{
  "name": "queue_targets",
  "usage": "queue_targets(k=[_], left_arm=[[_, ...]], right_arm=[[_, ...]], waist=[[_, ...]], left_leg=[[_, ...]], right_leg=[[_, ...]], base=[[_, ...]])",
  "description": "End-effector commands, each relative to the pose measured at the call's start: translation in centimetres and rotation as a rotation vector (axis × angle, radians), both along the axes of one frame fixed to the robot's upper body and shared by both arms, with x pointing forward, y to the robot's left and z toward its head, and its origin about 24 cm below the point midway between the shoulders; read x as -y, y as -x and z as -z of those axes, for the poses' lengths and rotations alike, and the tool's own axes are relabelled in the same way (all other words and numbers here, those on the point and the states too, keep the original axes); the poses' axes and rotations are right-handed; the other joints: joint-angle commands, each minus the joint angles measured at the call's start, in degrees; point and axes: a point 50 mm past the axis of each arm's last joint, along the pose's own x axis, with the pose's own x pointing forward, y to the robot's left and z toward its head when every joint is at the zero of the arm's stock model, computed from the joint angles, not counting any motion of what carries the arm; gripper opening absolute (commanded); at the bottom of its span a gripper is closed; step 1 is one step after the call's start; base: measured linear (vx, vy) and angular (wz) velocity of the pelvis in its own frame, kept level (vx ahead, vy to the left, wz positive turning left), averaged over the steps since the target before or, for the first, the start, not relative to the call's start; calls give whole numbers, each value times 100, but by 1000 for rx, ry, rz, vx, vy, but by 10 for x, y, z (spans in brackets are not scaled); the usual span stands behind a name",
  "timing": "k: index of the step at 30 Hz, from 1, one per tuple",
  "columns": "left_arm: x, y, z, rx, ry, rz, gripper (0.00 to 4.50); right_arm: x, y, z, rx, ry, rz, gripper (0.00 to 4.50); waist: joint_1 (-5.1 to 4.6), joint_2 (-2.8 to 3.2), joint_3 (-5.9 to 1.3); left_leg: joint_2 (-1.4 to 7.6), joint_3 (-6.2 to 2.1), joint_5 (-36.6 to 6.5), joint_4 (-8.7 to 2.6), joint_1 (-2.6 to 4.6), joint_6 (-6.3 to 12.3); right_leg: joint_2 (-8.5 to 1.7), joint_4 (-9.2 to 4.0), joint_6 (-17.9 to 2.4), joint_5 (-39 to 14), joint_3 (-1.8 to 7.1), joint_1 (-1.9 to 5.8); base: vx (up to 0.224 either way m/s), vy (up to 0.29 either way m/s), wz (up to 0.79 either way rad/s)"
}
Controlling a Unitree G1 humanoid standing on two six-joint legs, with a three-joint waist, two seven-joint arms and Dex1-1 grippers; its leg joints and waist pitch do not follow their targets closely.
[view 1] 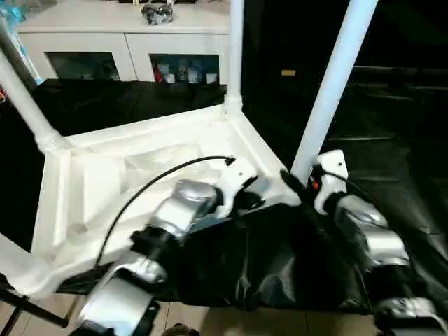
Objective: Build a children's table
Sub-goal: Rotate leg to tighten
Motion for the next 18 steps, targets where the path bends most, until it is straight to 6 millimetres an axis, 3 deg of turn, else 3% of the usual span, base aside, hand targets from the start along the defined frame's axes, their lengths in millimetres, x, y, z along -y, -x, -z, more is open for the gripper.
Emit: queue_targets(k=[1,4,5,8,13,18], left_arm=[[5,-11,-18,103,13,-66,0],[6,-10,-18,112,9,-52,0],[5,-9,-18,113,9,-38,0],[4,-8,-17,118,11,-8,0],[5,-5,-16,119,16,25,0],[1,-4,-15,119,10,60,0]], right_arm=[[-26,10,21,-88,-57,-70,198],[-26,10,20,-77,-52,-65,198],[-26,10,19,-68,-59,-65,267],[-25,11,15,-43,-91,-98,270],[-25,15,11,-25,-89,-176,316],[-18,27,9,-20,3,-351,323]], waist=[[-12,-94,-338],[-8,-84,-346],[-8,-91,-353],[-6,-81,-358],[-9,-94,-361],[16,-94,-364]], left_leg=[[293,-215,-1986,-486,150,-27],[300,-210,-1872,-488,134,27],[299,-204,-1793,-481,124,62],[303,-197,-1726,-478,121,117],[303,-194,-1552,-470,85,213],[315,-182,-1441,-449,98,288]], right_leg=[[-367,-549,-927,-2274,192,131],[-361,-522,-970,-2024,199,141],[-361,-498,-1034,-1845,203,154],[-363,-484,-1096,-1683,204,165],[-363,-464,-1100,-1547,197,195],[-361,-452,-1187,-1389,200,188]], base=[[0,0,0],[0,0,0],[0,0,0],[0,0,0],[0,0,0],[0,0,0]])
